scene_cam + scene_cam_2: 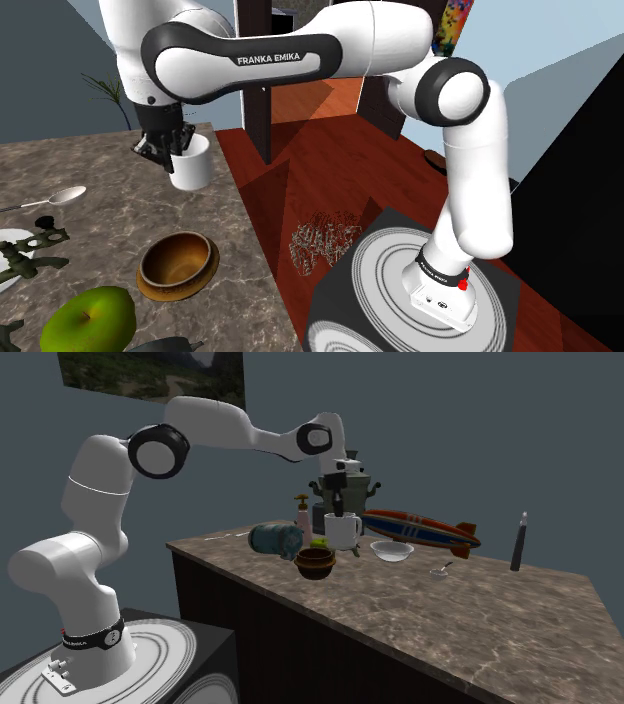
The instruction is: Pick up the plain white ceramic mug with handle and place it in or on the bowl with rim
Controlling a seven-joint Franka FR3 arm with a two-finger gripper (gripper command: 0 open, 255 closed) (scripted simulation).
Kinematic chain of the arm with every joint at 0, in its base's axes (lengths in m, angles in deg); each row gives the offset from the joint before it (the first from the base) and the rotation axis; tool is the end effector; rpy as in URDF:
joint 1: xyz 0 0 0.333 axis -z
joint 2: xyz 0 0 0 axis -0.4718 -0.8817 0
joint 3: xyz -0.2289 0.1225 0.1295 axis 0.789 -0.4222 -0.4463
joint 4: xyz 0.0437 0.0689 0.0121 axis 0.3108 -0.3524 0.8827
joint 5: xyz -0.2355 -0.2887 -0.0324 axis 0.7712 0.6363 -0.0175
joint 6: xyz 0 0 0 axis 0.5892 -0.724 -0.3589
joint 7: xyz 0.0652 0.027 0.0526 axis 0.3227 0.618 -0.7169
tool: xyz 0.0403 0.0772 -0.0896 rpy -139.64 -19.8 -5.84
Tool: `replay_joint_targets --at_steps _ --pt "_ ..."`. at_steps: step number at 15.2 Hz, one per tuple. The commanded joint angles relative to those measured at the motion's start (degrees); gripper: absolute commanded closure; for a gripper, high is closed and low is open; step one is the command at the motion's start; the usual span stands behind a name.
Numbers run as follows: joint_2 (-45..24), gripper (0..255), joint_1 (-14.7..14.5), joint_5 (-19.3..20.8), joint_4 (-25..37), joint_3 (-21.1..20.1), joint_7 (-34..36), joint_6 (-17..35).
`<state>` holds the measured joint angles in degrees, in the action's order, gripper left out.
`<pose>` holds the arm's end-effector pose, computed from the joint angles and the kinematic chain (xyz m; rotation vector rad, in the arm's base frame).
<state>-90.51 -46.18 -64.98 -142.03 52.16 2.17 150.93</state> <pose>0.5265 0.4124 0.4824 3.0971 0.3779 0.2081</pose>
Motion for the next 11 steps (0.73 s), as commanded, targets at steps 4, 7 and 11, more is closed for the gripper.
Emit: replay_joint_targets --at_steps 4,7,11 --pt "-0.23 255 -4.74 1.02 1.39 -1.14 5.43 -1.91" --pt "-1.13 255 -8.1 1.91 3.39 -1.72 8.76 -3.54" --pt "-3.64 255 -13.75 3.61 8.24 -2.28 13.45 -6.69"
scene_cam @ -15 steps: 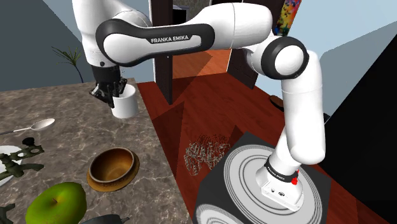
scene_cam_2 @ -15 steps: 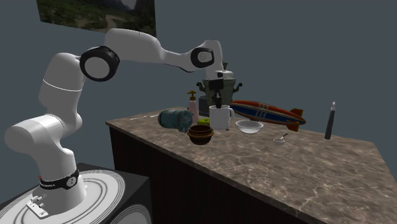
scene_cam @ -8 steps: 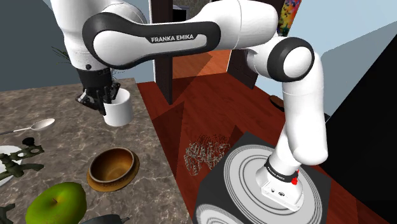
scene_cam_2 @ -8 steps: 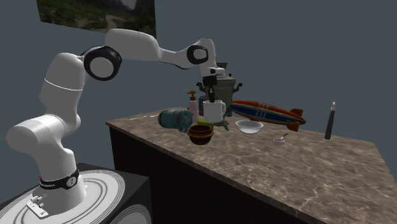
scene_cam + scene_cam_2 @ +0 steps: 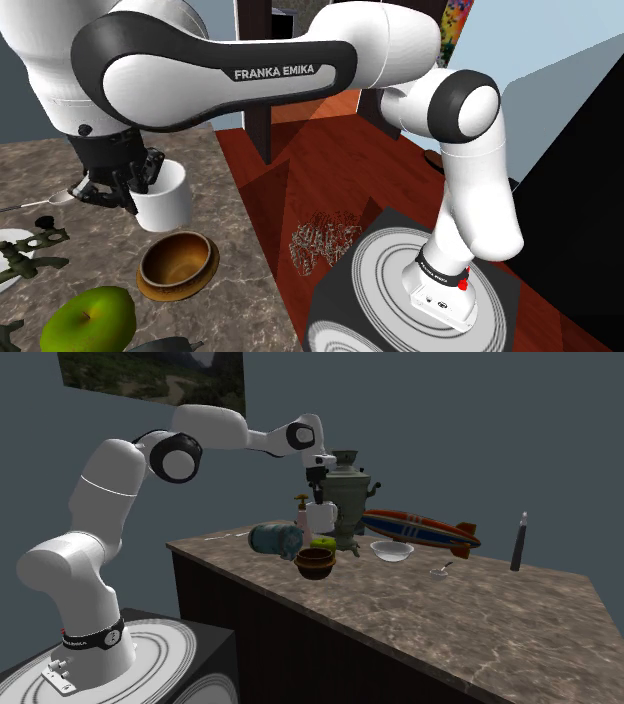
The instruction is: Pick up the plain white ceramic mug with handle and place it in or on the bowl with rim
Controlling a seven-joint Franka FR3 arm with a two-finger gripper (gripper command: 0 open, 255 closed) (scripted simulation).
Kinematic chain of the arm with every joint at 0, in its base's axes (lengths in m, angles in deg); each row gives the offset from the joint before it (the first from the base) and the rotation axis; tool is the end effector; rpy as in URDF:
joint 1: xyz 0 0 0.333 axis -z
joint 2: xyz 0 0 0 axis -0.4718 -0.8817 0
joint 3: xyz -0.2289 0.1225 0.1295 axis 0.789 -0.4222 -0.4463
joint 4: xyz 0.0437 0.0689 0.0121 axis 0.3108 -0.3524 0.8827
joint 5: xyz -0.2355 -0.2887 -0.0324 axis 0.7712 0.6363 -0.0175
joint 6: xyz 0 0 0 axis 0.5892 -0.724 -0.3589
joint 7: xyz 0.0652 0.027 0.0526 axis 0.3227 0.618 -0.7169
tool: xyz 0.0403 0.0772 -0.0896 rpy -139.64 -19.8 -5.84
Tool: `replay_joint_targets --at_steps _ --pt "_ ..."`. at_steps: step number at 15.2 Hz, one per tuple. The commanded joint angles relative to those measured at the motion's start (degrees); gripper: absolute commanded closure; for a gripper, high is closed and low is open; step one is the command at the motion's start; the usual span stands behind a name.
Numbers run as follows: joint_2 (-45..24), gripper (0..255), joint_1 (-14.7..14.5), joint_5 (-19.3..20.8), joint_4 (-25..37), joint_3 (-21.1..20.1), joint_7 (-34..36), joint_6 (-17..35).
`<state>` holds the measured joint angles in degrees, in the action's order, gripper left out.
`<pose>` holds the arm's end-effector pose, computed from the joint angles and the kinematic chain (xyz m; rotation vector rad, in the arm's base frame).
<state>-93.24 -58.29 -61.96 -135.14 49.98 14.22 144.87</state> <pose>0.4329 0.5135 0.5015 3.0969 0.3794 0.2070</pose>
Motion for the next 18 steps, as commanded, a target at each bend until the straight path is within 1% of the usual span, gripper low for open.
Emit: replay_joint_targets --at_steps 1,9,18 --pt "-0.69 255 -1.37 0.51 0.2 -0.11 1.54 0.28" --pt "0.21 255 0.25 0.41 -7.54 -0.1 2.65 6.89" --pt "-0.14 255 1.15 1.03 -13.75 0.24 3.9 13.18"
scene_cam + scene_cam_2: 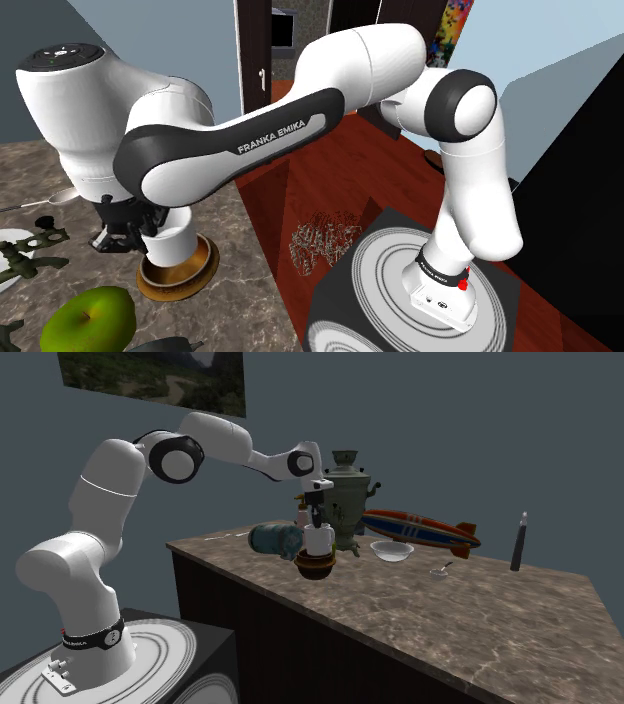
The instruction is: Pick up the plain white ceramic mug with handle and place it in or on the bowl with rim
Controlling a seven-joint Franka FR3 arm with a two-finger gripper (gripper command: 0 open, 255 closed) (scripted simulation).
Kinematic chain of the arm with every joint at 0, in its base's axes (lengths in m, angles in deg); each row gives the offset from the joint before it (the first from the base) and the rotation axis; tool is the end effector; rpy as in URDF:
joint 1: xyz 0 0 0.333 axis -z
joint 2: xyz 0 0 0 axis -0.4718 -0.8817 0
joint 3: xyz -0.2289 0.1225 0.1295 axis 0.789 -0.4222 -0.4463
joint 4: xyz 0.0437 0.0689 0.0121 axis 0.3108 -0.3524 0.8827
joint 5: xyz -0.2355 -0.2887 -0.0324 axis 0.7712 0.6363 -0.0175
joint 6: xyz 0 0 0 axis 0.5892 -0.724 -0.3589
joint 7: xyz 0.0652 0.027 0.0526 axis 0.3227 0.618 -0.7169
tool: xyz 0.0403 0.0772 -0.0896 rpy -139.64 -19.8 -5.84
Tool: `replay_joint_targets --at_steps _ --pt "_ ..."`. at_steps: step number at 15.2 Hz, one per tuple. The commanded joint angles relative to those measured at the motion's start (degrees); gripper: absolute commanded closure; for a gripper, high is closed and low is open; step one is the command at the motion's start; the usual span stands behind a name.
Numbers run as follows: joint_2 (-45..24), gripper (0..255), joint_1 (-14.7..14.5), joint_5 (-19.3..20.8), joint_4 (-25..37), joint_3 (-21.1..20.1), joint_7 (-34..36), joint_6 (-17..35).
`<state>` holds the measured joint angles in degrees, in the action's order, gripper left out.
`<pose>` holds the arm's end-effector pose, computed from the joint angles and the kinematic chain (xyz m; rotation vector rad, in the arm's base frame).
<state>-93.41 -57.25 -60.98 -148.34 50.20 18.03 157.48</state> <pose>0.4234 0.5266 0.4159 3.0966 0.3774 0.2073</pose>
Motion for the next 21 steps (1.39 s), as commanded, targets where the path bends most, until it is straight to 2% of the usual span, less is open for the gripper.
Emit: replay_joint_targets --at_steps 1,8,9,14,18,21 --pt "0.03 255 0.11 0.04 -0.56 0.02 0.08 0.57" --pt "0.03 255 0.11 0.04 -0.55 0.03 0.08 0.57" --pt "0.03 0 0.11 0.04 -0.55 0.03 0.08 0.57" --pt "0.03 0 0.11 0.04 -0.55 0.03 0.08 0.57" --pt "1.34 0 -0.74 -0.88 4.77 -0.58 -0.8 -5.8" --pt "1.34 0 -0.74 -0.88 4.76 -0.58 -0.8 -5.79"
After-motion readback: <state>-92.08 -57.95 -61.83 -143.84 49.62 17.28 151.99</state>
